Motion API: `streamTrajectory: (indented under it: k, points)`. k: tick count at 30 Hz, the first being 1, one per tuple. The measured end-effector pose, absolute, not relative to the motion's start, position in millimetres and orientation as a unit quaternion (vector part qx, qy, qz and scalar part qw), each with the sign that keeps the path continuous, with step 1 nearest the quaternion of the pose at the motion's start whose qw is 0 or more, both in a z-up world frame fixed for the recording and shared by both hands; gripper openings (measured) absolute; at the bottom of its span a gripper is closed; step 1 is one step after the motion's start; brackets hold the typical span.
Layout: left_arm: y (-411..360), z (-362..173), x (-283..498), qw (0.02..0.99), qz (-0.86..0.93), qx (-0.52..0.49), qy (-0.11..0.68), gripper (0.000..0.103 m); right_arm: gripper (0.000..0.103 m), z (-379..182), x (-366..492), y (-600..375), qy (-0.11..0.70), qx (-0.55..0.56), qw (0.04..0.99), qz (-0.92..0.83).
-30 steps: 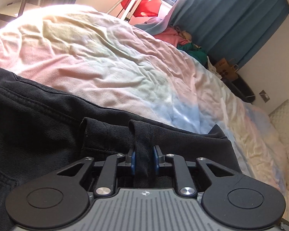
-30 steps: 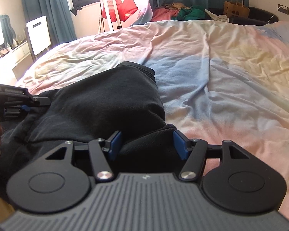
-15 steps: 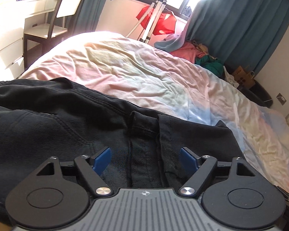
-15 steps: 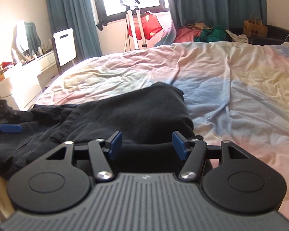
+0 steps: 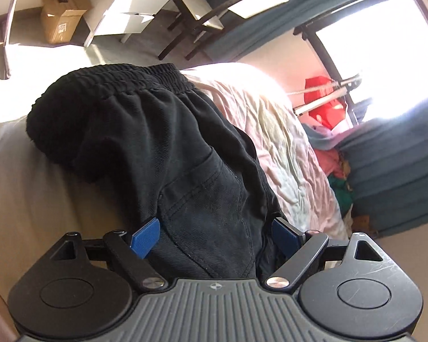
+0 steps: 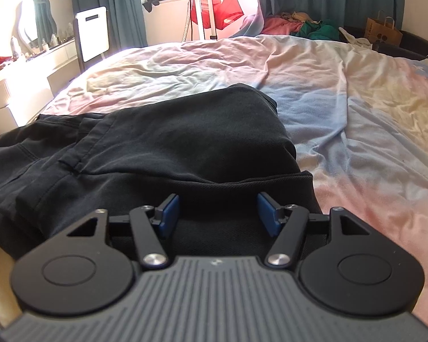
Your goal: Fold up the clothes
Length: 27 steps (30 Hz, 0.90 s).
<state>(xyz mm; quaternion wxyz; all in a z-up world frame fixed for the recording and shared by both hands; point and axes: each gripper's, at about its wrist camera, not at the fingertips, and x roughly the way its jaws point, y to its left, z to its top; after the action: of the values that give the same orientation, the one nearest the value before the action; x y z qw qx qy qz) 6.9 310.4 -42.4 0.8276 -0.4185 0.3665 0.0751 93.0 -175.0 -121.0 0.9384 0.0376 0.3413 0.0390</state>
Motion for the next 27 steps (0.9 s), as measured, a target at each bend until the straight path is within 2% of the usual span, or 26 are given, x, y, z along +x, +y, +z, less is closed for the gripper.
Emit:
streamTrajectory:
  k: [8, 12, 15, 16, 20, 22, 24, 27]
  points:
    - [333, -57, -20, 0.807, 0.098, -0.464, 0.353, 0.089, 0.063, -120, 92, -175, 0.345, 0.035, 0.937, 0.037]
    - [342, -74, -4, 0.799, 0.118, -0.477, 0.346, 0.089, 0.063, -120, 92, -174, 0.346, 0.031, 0.937, 0.035]
    - [350, -96, 6, 0.78, 0.117, -0.53, 0.312, 0.086, 0.063, -120, 92, -174, 0.344, 0.033, 0.938, 0.036]
    - [353, -103, 9, 0.773, 0.12, -0.546, 0.3, 0.084, 0.063, -120, 92, -175, 0.343, 0.036, 0.938, 0.036]
    - [364, -123, 22, 0.758, 0.142, -0.581, 0.262, 0.066, 0.064, -112, 87, -179, 0.315, 0.063, 0.946, 0.047]
    - [367, -125, 26, 0.764, 0.151, -0.575, 0.252, 0.065, 0.064, -107, 84, -176, 0.296, 0.075, 0.95, 0.065]
    - [366, -125, 30, 0.776, 0.156, -0.558, 0.248, 0.059, 0.064, -107, 84, -169, 0.296, 0.066, 0.949, 0.08]
    - [362, -117, 32, 0.804, 0.149, -0.528, 0.229, 0.037, 0.063, -118, 91, -150, 0.331, 0.029, 0.938, 0.099]
